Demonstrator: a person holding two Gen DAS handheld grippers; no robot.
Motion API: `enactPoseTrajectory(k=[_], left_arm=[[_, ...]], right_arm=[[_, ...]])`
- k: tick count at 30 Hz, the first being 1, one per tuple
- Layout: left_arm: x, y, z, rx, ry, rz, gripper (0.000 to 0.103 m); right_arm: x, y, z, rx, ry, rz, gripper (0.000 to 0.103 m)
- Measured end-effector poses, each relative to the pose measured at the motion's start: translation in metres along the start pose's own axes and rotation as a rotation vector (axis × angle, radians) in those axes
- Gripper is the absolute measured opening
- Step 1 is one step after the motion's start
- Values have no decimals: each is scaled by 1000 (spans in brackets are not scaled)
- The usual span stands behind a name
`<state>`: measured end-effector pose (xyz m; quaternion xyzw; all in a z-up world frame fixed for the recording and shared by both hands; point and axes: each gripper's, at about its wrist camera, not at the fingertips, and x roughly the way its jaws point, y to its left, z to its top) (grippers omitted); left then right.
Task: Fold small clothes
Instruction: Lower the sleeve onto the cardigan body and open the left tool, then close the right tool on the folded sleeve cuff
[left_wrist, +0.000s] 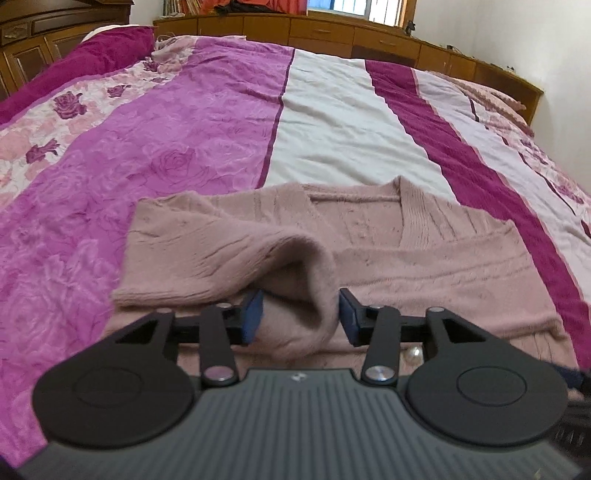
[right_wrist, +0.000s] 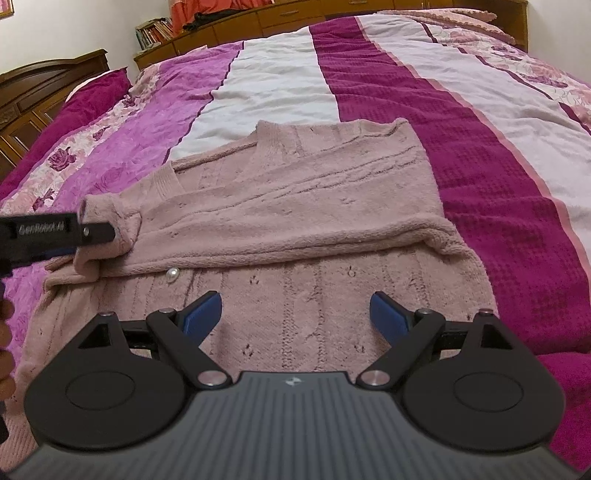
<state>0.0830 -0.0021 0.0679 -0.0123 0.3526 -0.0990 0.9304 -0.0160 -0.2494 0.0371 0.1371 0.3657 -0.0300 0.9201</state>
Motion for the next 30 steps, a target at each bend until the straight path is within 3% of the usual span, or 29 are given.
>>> enactPoseTrajectory(k=[6,20,25,30], left_arm=[[-24,21,-10,4,2,16,58],[-47,71,-15,-45,-7,117,58],[-32,86,-10,-88,15,156,58],[-17,95,-5,-93,28,191,58]], right_arm=[[-4,13,11,-25,-24,36,92],[19,76,51,-39,4,215,92],[33,100,64,-54,43,269,92],[63,109,76,63,168,337,91]])
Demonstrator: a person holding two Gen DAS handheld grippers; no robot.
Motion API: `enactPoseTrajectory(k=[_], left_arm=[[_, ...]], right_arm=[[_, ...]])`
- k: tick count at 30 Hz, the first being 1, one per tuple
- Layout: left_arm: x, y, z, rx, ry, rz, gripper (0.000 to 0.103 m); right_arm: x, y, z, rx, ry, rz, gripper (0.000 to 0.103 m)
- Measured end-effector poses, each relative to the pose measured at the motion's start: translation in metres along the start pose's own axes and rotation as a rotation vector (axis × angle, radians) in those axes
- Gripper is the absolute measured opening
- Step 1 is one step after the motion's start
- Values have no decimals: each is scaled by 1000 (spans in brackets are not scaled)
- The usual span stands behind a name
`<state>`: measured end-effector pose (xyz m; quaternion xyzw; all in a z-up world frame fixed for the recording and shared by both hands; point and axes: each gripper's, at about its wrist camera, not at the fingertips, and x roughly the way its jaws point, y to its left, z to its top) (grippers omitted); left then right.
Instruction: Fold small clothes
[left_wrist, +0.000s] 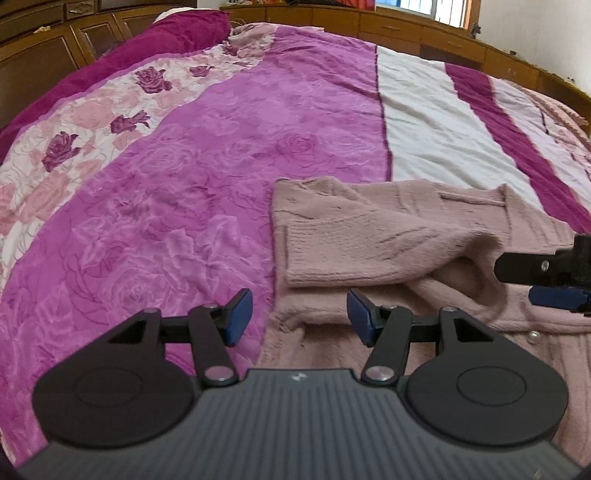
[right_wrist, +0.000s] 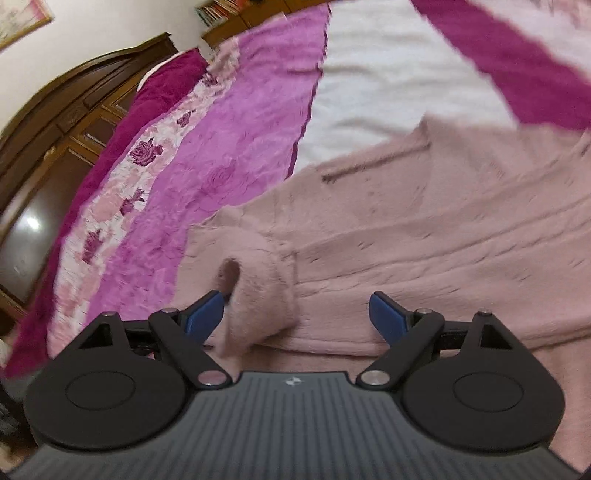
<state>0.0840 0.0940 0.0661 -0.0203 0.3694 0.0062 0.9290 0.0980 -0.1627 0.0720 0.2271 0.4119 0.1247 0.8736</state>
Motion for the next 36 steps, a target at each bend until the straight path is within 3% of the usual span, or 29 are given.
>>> enactPoseTrajectory(k=[4,7,9,11,16,19,22,25,28,32,36], left_arm=[[12,4,2,-13,19,7,58],[19,7,0,-25,33,6,58],[22,9,-1,-31,39,0,58],[25,10,-2,-36,47,0,58],[29,10,-4,-33,56,5,60],[31,10,-3,-36,59,4,60],[34,10,-2,-36,71,8,60],[34,10,-3,-19,70,5,60],[32,12,-3,-13,74,-2,60],[25,15,2,-13,83,2,61],[17,16,4,12,86,7,60]], right_arm=[[22,10,7,0,48,0,83],[42,21,9,-71,81,-57,50],[54,26,9,-123,99,-89,22],[58,33,12,-172,86,-103,13],[20,67,17,-443,-171,-169,12],[7,73,6,-543,-266,-206,12],[15,59,-7,-545,-267,-262,12],[33,28,-19,-440,-173,-296,13],[33,5,-29,-353,-162,-246,18],[18,9,-32,-360,-163,-239,43],[-4,30,-38,-440,-238,-251,50]])
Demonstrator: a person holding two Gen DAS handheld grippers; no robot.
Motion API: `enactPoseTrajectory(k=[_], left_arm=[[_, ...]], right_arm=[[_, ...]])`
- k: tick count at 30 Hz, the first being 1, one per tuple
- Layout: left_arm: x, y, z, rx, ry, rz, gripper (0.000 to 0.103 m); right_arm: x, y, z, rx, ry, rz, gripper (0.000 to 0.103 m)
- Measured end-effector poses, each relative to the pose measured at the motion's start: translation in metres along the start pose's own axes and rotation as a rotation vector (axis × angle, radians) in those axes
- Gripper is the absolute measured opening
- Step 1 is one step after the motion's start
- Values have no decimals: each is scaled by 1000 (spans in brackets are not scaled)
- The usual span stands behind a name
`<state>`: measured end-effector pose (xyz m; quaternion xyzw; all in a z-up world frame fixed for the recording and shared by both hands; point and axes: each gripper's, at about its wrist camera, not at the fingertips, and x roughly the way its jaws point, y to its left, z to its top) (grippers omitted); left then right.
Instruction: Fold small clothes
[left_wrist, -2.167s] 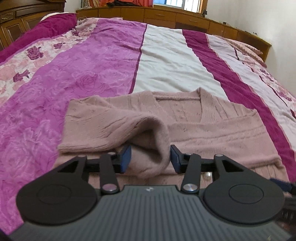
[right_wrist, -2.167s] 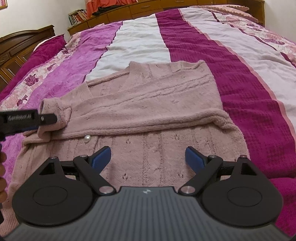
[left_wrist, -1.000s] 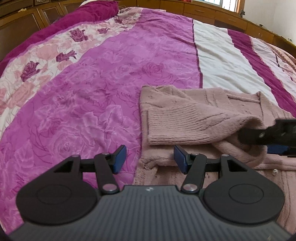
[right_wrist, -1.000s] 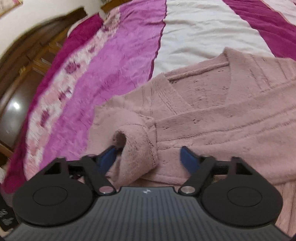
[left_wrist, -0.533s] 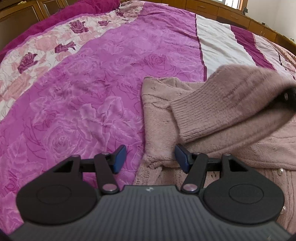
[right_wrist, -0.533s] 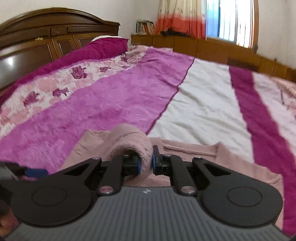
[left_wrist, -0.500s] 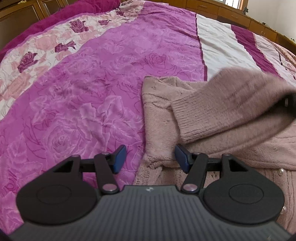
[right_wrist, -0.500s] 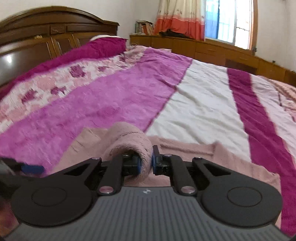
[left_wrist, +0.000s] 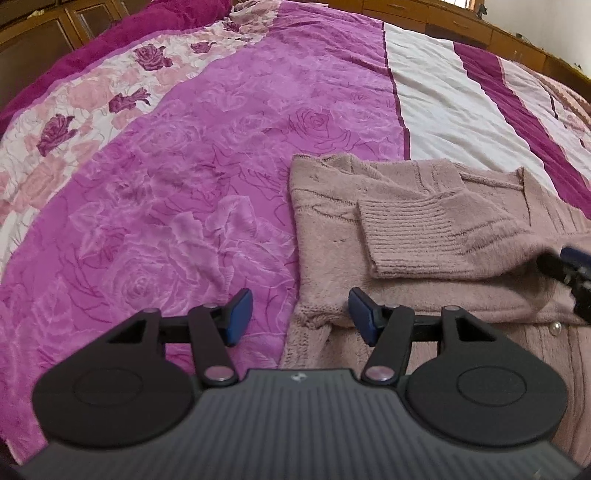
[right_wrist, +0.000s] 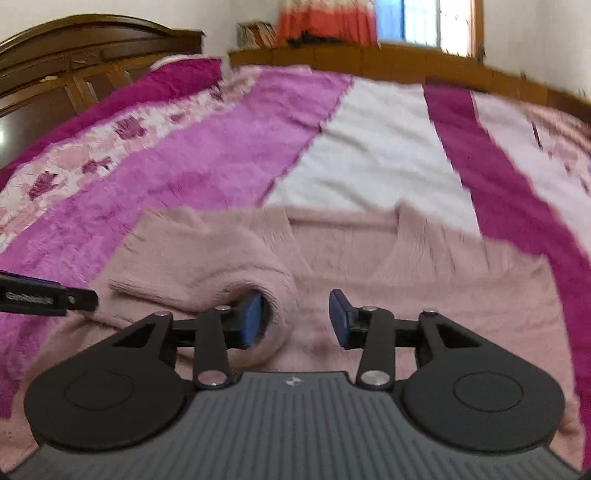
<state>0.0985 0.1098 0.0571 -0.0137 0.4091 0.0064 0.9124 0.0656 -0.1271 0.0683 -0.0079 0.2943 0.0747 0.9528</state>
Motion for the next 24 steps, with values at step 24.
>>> enactPoseTrajectory(k=[24], left_arm=[[-1,23,-10,-21,43,42,59]], right_arm=[[62,97,8,-162,50,194,17]])
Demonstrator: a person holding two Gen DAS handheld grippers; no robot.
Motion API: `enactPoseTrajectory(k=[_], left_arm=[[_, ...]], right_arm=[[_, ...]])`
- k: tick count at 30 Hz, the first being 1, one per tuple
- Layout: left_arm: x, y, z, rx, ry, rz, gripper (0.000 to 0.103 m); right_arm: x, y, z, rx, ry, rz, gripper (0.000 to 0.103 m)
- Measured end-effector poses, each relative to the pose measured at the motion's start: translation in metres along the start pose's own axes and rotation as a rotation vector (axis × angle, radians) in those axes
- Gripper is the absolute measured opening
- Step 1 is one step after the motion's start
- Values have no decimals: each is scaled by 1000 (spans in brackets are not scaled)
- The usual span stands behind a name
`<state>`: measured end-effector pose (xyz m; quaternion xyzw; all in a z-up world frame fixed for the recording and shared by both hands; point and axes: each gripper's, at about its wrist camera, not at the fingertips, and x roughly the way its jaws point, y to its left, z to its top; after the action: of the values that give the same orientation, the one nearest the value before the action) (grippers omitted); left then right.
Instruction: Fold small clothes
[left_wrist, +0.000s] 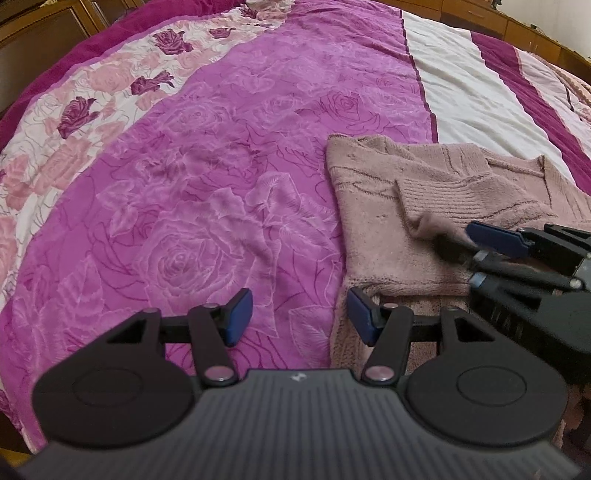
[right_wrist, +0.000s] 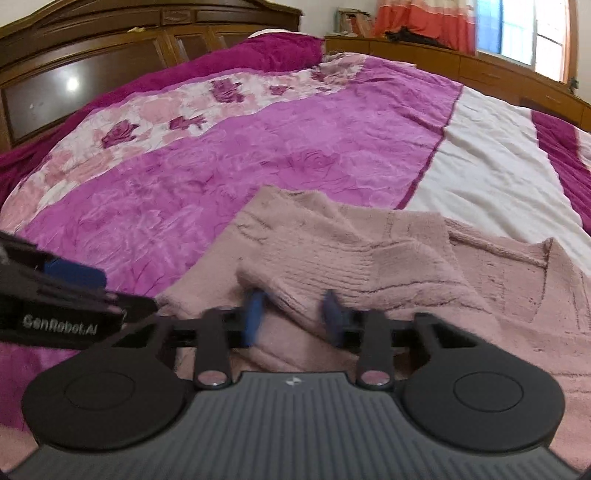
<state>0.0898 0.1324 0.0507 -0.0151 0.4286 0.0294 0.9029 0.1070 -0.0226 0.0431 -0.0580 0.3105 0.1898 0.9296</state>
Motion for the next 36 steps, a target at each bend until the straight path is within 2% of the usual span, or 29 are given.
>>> enactPoseTrajectory(k=[3,12,22,26,29,36], left_arm=[[-1,0,0,-2,-1,1,59],[-13,-8,5,12,-32,-7,59],[-17,-24,11,41,-56,-29,59],[-15,-31,9,50,-52,-35,59],[-12,-36,8,59,-47,-35,59],[-4,-44,5,73,-25,-20,59]], right_arm=[[-9,-10,3,49,-30,-19,9],[-76,-55,17,158,-207,-94,8],[-140,-122,11,280,-301,-230,8],[-155,-152,-9,333,-298,-294,8],[-158,-175,-32,401,-277,-311,8],[-153,-208,-89,513,-140,-372,10]])
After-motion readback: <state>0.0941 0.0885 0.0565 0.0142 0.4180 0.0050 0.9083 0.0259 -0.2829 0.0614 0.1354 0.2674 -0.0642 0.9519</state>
